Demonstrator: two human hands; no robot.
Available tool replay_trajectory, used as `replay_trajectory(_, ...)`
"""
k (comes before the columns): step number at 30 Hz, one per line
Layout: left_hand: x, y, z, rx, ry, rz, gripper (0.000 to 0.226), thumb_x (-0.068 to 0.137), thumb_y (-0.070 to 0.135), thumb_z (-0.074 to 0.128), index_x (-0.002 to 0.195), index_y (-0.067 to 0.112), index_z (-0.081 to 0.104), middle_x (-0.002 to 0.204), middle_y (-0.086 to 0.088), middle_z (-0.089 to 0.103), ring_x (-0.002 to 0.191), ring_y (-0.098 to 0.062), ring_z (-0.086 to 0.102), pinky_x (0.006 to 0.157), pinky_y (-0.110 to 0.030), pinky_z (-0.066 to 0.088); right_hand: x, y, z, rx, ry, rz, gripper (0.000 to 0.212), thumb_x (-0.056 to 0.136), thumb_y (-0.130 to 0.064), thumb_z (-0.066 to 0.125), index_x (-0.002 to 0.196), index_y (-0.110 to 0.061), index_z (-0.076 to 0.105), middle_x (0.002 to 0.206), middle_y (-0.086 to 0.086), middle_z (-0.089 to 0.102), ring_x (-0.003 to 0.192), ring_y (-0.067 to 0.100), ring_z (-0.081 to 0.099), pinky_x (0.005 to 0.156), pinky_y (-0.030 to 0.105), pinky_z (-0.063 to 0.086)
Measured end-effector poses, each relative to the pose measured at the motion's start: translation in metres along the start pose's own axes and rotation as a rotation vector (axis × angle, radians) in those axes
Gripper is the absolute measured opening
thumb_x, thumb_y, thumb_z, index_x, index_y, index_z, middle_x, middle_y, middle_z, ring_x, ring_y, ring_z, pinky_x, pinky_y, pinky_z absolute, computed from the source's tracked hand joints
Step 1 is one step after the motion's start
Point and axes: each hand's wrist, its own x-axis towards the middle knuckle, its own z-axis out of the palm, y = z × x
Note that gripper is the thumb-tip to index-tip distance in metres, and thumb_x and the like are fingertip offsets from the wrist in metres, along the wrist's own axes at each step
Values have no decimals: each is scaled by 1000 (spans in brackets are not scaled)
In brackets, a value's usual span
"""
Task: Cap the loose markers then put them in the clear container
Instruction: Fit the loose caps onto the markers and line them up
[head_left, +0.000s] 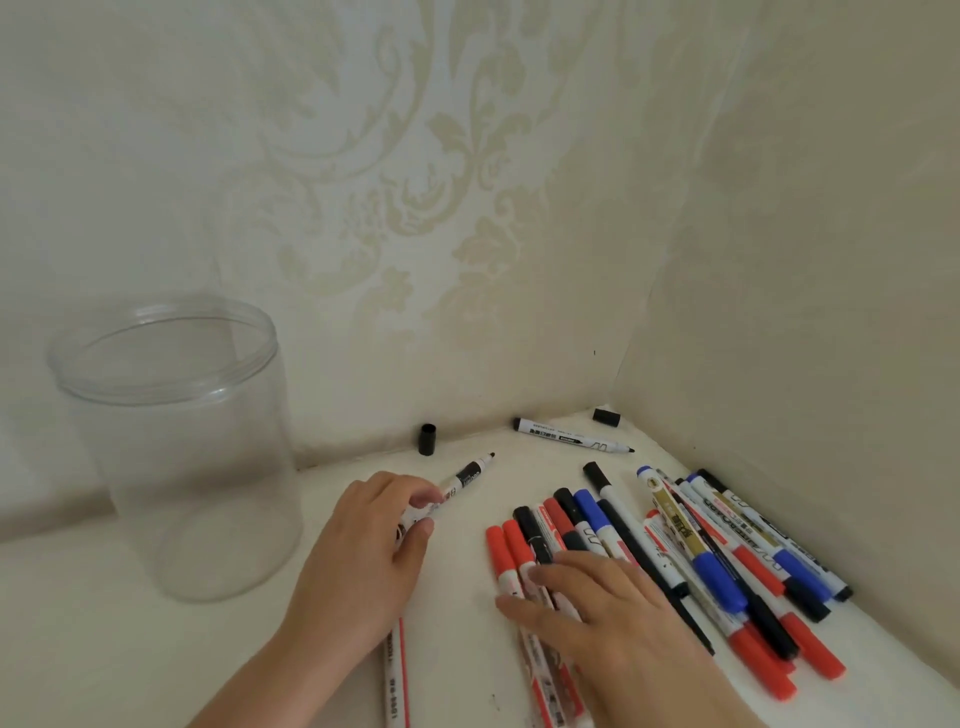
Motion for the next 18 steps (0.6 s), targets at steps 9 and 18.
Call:
replay_trajectory(9, 24, -11, -7, -69, -141, -224, 25, 93, 15, 44, 114, 27, 50, 115, 13, 40, 118, -11, 39, 90, -21, 34, 112, 3, 5, -157, -89, 23, 54, 82, -3, 50, 132, -17, 38, 124, 9, 47, 109, 27, 43, 83, 34, 35)
replay_trajectory(18, 74, -13, 1, 131, -176, -101, 41, 89, 2, 42, 129, 15, 43, 131, -9, 42, 117, -23, 46, 96, -24, 32, 121, -4, 19, -166, 62, -147, 25, 46, -11, 75, 65, -21, 63, 61, -3, 59, 56, 17, 56, 45, 21, 37)
